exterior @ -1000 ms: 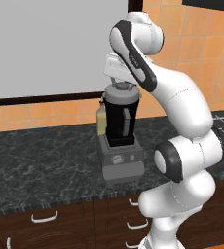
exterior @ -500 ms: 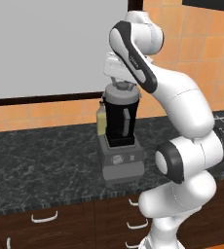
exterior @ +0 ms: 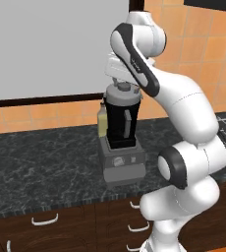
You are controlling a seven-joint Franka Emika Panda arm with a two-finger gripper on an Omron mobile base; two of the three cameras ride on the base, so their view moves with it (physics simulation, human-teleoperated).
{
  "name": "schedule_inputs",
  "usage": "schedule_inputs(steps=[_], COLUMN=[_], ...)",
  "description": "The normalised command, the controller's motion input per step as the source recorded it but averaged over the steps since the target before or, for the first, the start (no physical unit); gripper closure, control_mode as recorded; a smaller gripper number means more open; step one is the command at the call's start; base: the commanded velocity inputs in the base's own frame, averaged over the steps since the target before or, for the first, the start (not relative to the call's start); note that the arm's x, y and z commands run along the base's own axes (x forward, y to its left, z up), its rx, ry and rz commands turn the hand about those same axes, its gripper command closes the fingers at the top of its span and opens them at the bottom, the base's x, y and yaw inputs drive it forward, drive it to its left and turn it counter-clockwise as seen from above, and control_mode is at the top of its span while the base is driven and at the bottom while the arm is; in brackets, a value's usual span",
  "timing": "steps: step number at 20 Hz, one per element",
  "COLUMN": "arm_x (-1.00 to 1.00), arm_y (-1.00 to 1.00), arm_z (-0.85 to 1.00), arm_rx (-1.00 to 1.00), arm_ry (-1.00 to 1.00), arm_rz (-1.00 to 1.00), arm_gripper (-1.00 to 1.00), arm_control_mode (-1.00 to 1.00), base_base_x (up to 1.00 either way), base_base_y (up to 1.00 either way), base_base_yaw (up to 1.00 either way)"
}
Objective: Close the lid blender by securely placing the lid on top.
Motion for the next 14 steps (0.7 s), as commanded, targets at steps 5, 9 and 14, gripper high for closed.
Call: schedule_inputs(steps=[5, 9, 14], arm_x=[-0.31, -0.33, -0.17], arm_y=[0.04, 0.36, 0.54], arm_z=[-0.15, -0.24, -0.37], arm_rx=[0.0, -0.05, -0.07], arm_ry=[-0.03, 0.0, 0.0], arm_rz=[0.0, 0.0, 0.0], arm_gripper=[-1.0, -1.0, -1.0], arm_control_mode=[-1.0, -1.0, -1.0], base_base_x=[0.0, 0.0, 0.0], base_base_y=[0.0, 0.0, 0.0], base_base_yaw=[0.0, 0.0, 0.0])
